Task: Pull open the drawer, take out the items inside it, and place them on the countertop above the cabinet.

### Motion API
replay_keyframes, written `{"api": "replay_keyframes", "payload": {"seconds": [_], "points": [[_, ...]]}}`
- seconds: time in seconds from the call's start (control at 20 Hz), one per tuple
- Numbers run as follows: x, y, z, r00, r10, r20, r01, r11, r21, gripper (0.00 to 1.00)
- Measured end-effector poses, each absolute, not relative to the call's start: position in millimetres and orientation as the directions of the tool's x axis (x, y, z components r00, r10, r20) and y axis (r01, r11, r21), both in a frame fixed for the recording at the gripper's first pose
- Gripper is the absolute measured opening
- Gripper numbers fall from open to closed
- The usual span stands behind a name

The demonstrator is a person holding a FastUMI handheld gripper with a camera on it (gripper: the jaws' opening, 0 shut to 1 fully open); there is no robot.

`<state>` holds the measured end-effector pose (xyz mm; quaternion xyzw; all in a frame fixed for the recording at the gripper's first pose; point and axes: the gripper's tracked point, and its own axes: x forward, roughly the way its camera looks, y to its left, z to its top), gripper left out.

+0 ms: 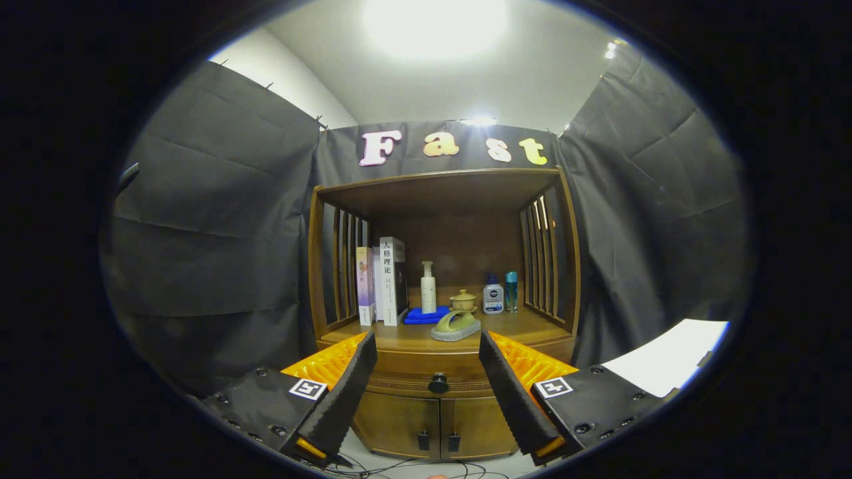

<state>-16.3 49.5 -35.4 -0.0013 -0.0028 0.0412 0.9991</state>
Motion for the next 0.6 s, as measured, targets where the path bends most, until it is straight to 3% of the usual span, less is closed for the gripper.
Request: {"api": "replay_keyframes", "payload": {"seconds": [0.6], "points": [[-18.8, 58.0, -32.0, 0.994, 0.104, 0.021, -0.104, 0.995, 0.004, 0.98]]}}
